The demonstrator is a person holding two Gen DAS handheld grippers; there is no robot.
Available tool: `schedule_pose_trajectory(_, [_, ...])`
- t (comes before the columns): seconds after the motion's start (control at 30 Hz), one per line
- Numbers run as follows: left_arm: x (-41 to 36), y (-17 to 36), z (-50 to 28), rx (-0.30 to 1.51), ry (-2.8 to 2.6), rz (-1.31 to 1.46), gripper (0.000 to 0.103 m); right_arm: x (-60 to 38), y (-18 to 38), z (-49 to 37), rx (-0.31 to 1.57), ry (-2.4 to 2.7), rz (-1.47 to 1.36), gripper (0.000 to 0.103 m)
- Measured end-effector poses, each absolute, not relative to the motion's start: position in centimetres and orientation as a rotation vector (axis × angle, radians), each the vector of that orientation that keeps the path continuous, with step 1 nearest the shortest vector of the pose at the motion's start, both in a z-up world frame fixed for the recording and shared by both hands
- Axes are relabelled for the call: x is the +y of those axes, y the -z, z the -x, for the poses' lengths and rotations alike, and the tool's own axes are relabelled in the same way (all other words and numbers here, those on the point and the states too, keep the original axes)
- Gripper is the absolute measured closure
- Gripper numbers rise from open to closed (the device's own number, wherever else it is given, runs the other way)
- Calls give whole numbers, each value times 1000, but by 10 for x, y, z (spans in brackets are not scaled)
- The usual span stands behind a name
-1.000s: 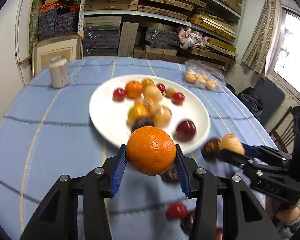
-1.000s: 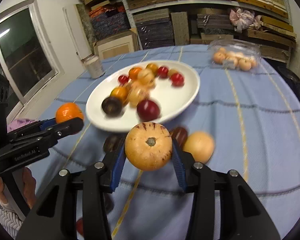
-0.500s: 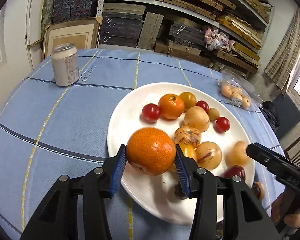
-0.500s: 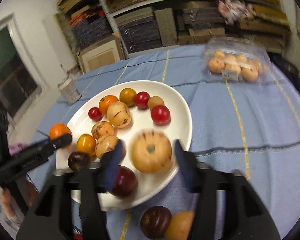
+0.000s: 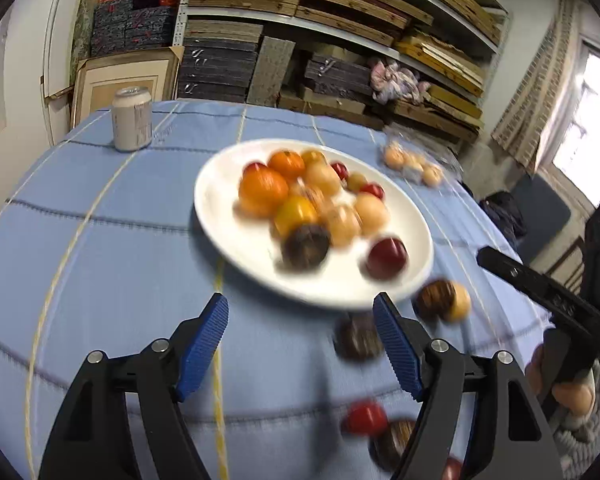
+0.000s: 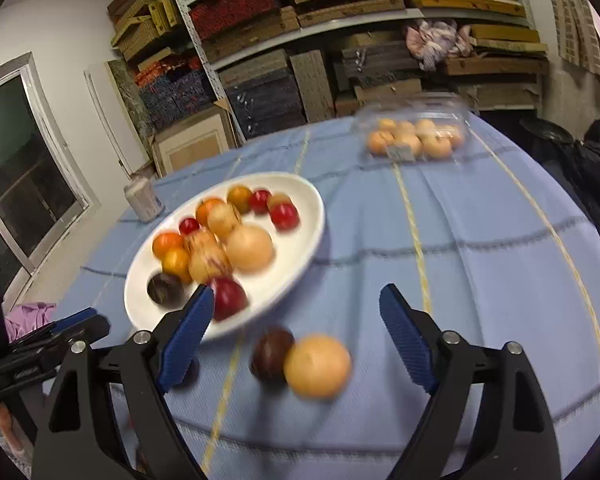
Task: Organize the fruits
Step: 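Move left tool to a dark brown round fruit while right tool approaches the brown oval fruit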
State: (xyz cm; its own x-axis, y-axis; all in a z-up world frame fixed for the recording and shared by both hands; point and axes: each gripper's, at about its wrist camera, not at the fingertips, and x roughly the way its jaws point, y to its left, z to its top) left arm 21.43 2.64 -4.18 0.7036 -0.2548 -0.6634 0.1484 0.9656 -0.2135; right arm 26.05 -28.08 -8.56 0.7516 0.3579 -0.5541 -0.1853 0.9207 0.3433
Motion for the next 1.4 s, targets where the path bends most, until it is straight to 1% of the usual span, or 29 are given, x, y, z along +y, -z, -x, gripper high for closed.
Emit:
schedule_pose_trajectory(0.07, [19,45,-202,760,230,120,24,-289,87,-249,644,-286,-288,20])
schedule_pose_trajectory(0.13, [10,50,-190,753,222,83,21,-295,86,-241,624,-282,-302,17])
schedule_pose_trajectory(0.2, [1,53,-182,751,225,47,20,-299,86,-233,610,-266,-293,15])
schedule_pose_trajectory(0.33, [-9,58,-173,743,221,-5,20,-290,96,-235,652,-230,-195,15])
schedule_pose_trajectory(0.4, [-11,60,-172,747,222,-15,16,-279,99,-237,664,-244,-140,15])
schedule_pose_trajectory(0.6, [-8,62,-174,756,220,-2,16,-238,102,-231,646,-276,108,15])
schedule_pose_trajectory(0.8, [-3,65,-177,774,223,28,16,-232,104,-246,663,-311,91,15])
schedule_pose_trajectory(0.87, [-5,66,-179,779,226,23,16,-223,105,-250,671,-343,118,19])
schedule_pose_trajectory(0.93, [-7,66,-182,772,226,15,16,-213,108,-255,696,-371,158,31])
schedule_pose_trajectory(1.2, [-24,66,-221,807,237,-15,16,-200,111,-265,706,-385,226,30])
schedule_pose_trajectory(1.27, [-31,70,-229,821,234,-45,16,-200,113,-270,714,-377,245,32])
schedule_pose_trajectory(1.4, [-36,80,-242,854,230,-69,16,-205,118,-282,751,-373,254,32])
